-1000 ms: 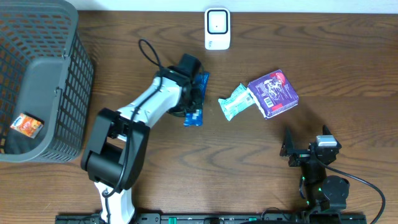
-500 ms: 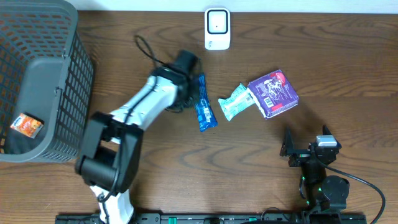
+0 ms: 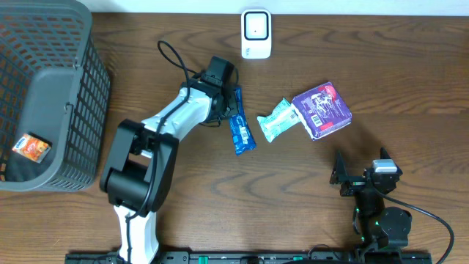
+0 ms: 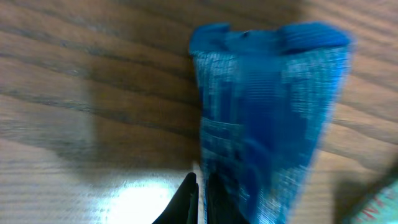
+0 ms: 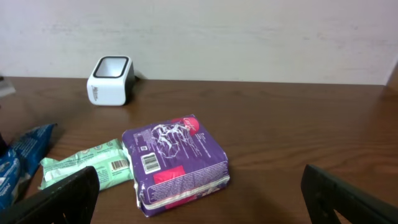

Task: Scan the item barcode
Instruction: 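Regrasp the Oreo pack and straighten it beside the green pack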

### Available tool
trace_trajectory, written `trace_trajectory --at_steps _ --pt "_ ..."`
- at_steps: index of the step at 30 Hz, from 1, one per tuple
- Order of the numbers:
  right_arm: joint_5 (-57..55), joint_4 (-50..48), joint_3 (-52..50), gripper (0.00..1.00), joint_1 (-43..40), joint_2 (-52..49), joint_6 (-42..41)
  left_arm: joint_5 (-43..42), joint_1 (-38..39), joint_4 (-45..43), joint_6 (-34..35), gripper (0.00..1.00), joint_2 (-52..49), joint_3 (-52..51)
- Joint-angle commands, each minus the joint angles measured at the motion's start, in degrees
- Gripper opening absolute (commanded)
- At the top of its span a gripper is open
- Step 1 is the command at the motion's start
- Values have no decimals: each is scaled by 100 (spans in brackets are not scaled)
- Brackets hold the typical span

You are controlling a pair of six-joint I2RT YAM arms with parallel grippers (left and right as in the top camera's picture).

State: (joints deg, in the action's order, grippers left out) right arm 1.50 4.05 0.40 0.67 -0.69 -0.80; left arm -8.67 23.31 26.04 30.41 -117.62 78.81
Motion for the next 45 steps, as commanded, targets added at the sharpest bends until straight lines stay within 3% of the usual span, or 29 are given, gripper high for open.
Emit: trace_trajectory --at_steps 1,10,18,25,30,34,37,45 --pt "-11 24 -9 99 50 31 44 13 33 -92 166 8 -114 87" --pt "-11 24 -9 99 50 31 44 -595 179 -516 170 8 -114 87" --pt "-11 24 -9 99 50 31 44 -354 68 -509 289 8 -44 90" --pt "-11 24 -9 99 50 31 44 -229 -271 466 293 7 289 90" --pt "-11 24 -9 99 50 31 44 -328 -17 1410 334 8 264 -28" --pt "-11 24 -9 99 50 31 44 -391 304 1250 334 8 264 -111" --pt "-9 24 -9 99 50 31 44 17 518 931 334 8 262 -114" --pt "-11 24 -9 99 50 31 44 13 632 531 463 7 262 -114"
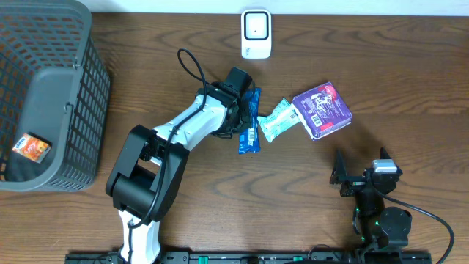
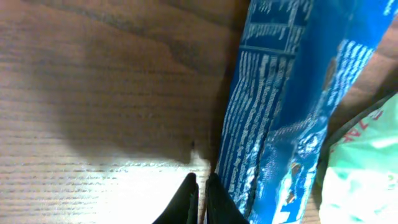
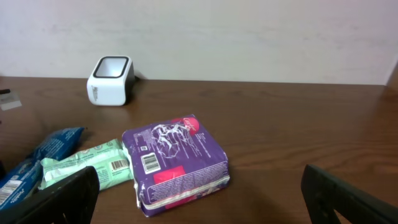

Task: Scan the item barcode
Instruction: 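Regrasp the Oreo pack and straighten it beside the green pack, then move the left gripper into the basket toward the orange Kleenex pack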

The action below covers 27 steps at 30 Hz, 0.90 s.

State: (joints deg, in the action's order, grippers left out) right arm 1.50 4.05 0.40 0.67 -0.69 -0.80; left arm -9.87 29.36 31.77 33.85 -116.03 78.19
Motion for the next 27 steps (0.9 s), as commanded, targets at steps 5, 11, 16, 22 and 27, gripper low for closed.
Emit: trace_trajectory --at_steps 5,11,16,22,27 --pt "-9 24 -9 99 50 31 44 402 -111 -57 -236 8 116 -2" --pt "-11 24 -9 99 50 31 44 391 -605 623 -597 8 520 474" --pt "-11 24 -9 99 50 31 44 636 -1010 968 -1469 34 1156 990" --pt "-11 24 -9 99 50 31 44 1565 -1558 1154 -2284 71 2181 1512" --pt "-11 24 -9 99 50 31 44 1814 -2212 866 -2264 74 2859 1512"
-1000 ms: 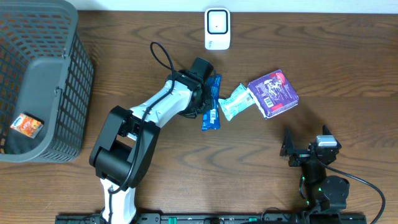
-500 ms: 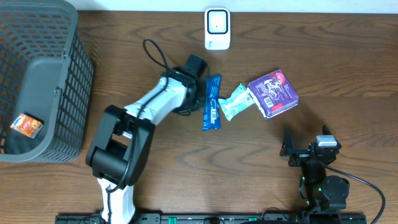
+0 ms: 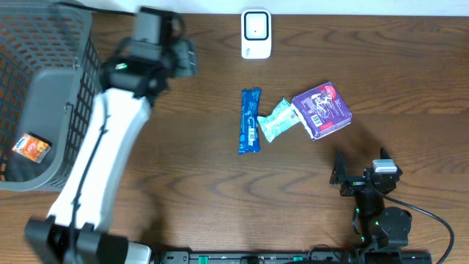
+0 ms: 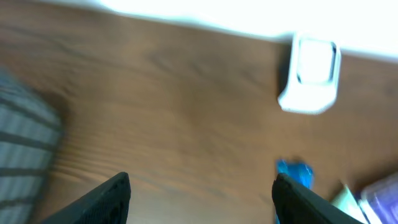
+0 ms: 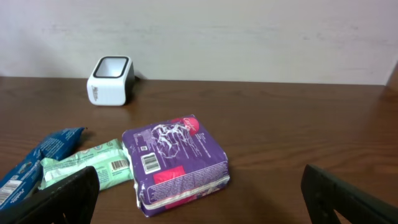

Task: Scan the item barcode
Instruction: 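Move the left gripper into the basket toward the orange Kleenex pack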

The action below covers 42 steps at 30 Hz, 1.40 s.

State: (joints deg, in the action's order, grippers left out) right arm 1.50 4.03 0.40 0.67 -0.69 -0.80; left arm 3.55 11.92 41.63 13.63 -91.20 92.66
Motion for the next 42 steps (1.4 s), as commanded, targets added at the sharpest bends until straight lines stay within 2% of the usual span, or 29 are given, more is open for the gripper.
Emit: trace_trajectory --at_steps 1,8,14,18,21,31,32,33,35,42 --pt "-9 26 -9 99 50 31 44 472 -625 -175 -243 74 472 66" --pt "-9 26 -9 99 50 31 44 470 -1952 -487 210 74 883 66" --pt "-11 26 -9 99 50 31 44 470 -3064 -511 286 74 822 63" --pt "-11 26 -9 99 50 31 44 494 -3713 -509 682 73 802 59" --pt "-11 26 -9 99 50 31 44 826 -4041 -481 684 72 675 57" --pt "-11 26 -9 99 50 31 44 1357 -4214 42 710 73 -737 24" --pt "-11 26 -9 99 50 31 44 1519 -4212 109 824 72 -879 22" --pt "-11 26 -9 99 50 31 44 2072 -4212 319 1274 73 -1169 22" --pt "-11 26 -9 99 50 31 44 2470 -4214 468 1558 73 -1438 20" --pt "-11 26 -9 99 50 31 44 2586 -4214 385 1609 73 -2295 20"
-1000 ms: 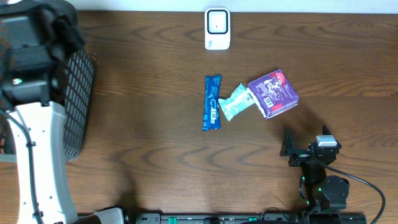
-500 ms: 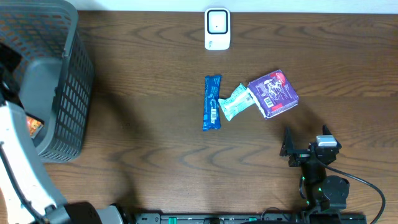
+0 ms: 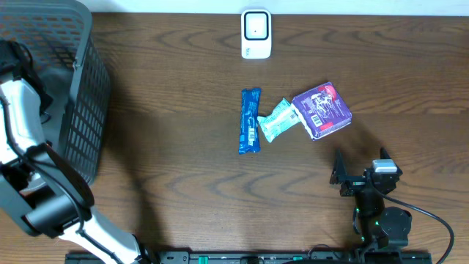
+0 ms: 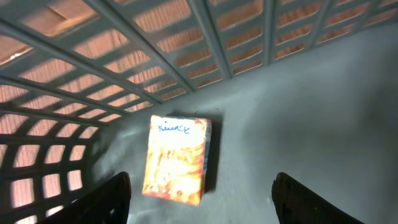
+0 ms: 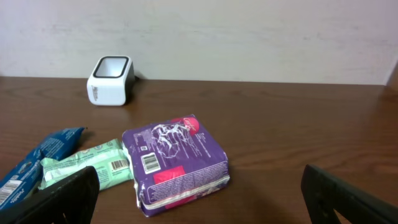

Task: Scan the item barcode
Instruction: 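Move the left gripper into the basket toward the orange Kleenex pack, then grasp the orange Kleenex pack with the left gripper and lift it out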

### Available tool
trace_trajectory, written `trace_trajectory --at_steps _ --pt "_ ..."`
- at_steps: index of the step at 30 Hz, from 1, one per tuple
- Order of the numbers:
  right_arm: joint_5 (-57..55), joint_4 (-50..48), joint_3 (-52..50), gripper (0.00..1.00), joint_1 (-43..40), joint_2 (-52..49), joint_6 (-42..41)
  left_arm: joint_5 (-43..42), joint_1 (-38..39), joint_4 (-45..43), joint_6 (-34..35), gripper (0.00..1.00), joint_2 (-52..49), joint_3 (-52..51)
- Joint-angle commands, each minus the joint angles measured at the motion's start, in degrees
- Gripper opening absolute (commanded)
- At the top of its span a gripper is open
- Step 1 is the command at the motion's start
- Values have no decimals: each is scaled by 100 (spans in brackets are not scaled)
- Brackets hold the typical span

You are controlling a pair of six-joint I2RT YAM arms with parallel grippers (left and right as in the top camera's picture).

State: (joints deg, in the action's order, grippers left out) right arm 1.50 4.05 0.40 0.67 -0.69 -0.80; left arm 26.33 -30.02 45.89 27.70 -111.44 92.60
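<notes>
A small orange box (image 4: 177,160) lies flat on the grey floor of the basket (image 3: 80,110). My left gripper (image 4: 200,208) hangs open just above it, with its dark fingers (image 4: 102,199) wide apart on either side. In the overhead view the left arm hides the box. The white barcode scanner (image 3: 256,33) stands at the table's far edge. My right gripper (image 5: 202,202) rests open and empty near the front right, facing the scanner (image 5: 111,81).
A blue packet (image 3: 250,121), a green packet (image 3: 277,121) and a purple pack (image 3: 321,110) lie together in the middle of the table. The basket's lattice wall (image 4: 186,56) rises close beyond the orange box.
My left gripper was open over the table near the basket's far corner, facing the scanner. Now it is down inside the basket over the orange box. The right arm has not moved.
My left gripper was shut low beside the blue packet, which lay tilted left of the green one. Then the packet lay closer to the green packet, the gripper still shut next to it. Afterwards the gripper was open by the basket, and now inside it.
</notes>
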Motion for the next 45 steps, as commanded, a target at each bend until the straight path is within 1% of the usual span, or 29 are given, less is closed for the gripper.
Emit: trace_trajectory --at_steps 1,2,5,7,15,26,30,32,35,40,45 --pt "-11 24 -9 99 50 31 44 308 -20 -50 199 73 -367 26" --pt "-11 24 -9 99 50 31 44 306 -20 -50 201 72 -450 26" --pt "-9 24 -9 99 50 31 44 286 -20 -7 199 60 -820 26" --pt "-11 24 -9 99 50 31 44 289 -20 13 199 56 -966 26" --pt "-9 24 -11 99 50 31 44 289 -33 15 199 56 -1268 26" --pt "-11 24 -9 99 50 31 44 286 -260 57 199 56 -1270 -140" --pt "-11 24 -9 99 50 31 44 286 -247 81 197 56 -1126 -133" --pt "-9 24 -9 99 50 31 44 275 -238 79 201 56 -824 -96" --pt "-9 22 -9 99 50 31 44 264 -238 72 197 55 -638 -96" --pt "-11 24 -9 99 50 31 44 269 -245 96 87 55 -656 -184" --pt "-11 24 -9 99 50 31 44 269 -247 -63 90 55 -656 -470"
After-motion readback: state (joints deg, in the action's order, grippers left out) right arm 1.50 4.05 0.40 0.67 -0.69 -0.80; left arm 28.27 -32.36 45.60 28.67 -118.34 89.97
